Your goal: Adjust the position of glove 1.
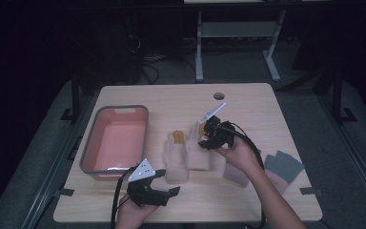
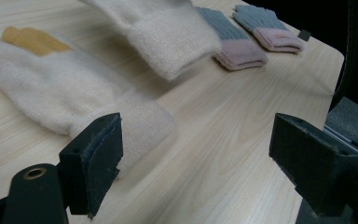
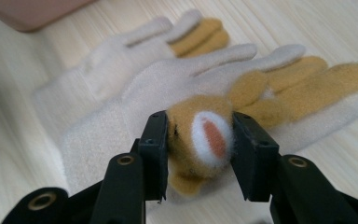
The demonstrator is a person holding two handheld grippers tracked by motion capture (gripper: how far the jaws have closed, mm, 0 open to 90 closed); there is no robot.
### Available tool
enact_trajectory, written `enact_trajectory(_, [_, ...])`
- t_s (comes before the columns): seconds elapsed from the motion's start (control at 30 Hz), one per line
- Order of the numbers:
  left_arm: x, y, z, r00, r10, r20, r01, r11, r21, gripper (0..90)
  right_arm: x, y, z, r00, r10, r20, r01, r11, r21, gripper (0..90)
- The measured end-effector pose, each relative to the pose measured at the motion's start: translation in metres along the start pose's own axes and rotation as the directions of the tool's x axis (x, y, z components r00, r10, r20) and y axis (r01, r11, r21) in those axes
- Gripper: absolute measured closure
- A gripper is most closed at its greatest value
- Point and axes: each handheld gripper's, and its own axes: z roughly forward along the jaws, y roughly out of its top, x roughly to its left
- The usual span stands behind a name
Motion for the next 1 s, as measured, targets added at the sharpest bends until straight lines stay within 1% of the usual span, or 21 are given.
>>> enact_trajectory(0.03, [0.000, 0.000, -0.001, 1.0000, 0.000, -0.002, 0.000, 1.0000, -0.001, 17.4, 0.003, 0.006, 0.001, 0.9998, -0.017, -0.008, 0.017, 1.000, -0.007, 59.5])
enact_trajectory(0.1, [0.000, 0.001, -0.001, 1.0000, -0.001, -0.003, 0.001, 1.0000, -0.003, 17.4, 0.005, 0.008, 0.002, 0.9997, -0.022, -0.013, 0.022, 1.000, -0.006, 59.5])
enact_trajectory(0.17, [-0.001, 0.001, -0.003, 1.0000, -0.006, -0.005, 0.006, 1.0000, -0.007, 17.4, 0.012, 0.017, 0.008, 0.9986, -0.044, -0.030, 0.044, 0.999, -0.015, 59.5])
enact_trajectory(0.27, [-0.001, 0.001, -0.004, 0.9999, -0.008, -0.007, 0.008, 0.9999, -0.013, 17.4, 0.019, 0.024, 0.014, 0.9972, -0.063, -0.041, 0.063, 0.998, -0.016, 59.5])
enact_trajectory(0.33, [-0.001, 0.002, -0.004, 0.9999, -0.007, -0.010, 0.007, 0.9999, -0.014, 17.4, 0.021, 0.026, 0.016, 0.9967, -0.066, -0.047, 0.065, 0.998, -0.010, 59.4])
enact_trajectory(0.37, [-0.001, 0.002, -0.005, 0.9999, -0.009, -0.010, 0.009, 0.9999, -0.011, 17.4, 0.025, 0.030, 0.021, 0.9951, -0.083, -0.054, 0.082, 0.997, -0.009, 59.5])
enact_trajectory(0.43, [0.000, 0.002, -0.005, 0.9999, -0.007, -0.014, 0.006, 0.9999, -0.009, 17.4, 0.028, 0.032, 0.024, 0.9937, -0.093, -0.063, 0.093, 0.996, -0.011, 59.4])
enact_trajectory(0.5, [0.001, 0.002, -0.006, 0.9998, -0.008, -0.017, 0.008, 0.9999, -0.009, 17.6, 0.029, 0.034, 0.026, 0.9936, -0.091, -0.067, 0.091, 0.996, -0.010, 59.4])
enact_trajectory(0.63, [0.001, 0.002, -0.006, 0.9997, -0.015, -0.020, 0.015, 0.9998, -0.014, 17.7, 0.034, 0.038, 0.033, 0.9908, -0.111, -0.077, 0.111, 0.994, 0.000, 59.4])
enact_trajectory(0.67, [0.002, 0.002, -0.006, 0.9997, -0.011, -0.023, 0.011, 0.9999, -0.010, 17.7, 0.036, 0.040, 0.035, 0.9904, -0.113, -0.080, 0.114, 0.994, 0.004, 59.4])
enact_trajectory(0.83, [0.003, 0.003, -0.006, 0.9996, -0.012, -0.025, 0.012, 0.9999, -0.010, 17.7, 0.038, 0.042, 0.041, 0.9889, -0.121, -0.086, 0.123, 0.992, 0.011, 59.4])
enact_trajectory(0.87, [0.003, 0.003, -0.006, 0.9996, -0.014, -0.025, 0.014, 0.9999, -0.009, 17.7, 0.038, 0.042, 0.041, 0.9889, -0.121, -0.086, 0.123, 0.992, 0.011, 59.4])
enact_trajectory(0.9, [0.003, 0.002, -0.005, 0.9996, -0.019, -0.022, 0.018, 0.9997, -0.014, 17.6, 0.039, 0.041, 0.044, 0.9901, -0.108, -0.090, 0.110, 0.994, 0.020, 59.3])
enact_trajectory(1.0, [0.003, 0.002, -0.004, 0.9996, -0.017, -0.022, 0.017, 0.9998, -0.009, 17.6, 0.039, 0.040, 0.048, 0.9897, -0.111, -0.090, 0.114, 0.993, 0.024, 59.2])
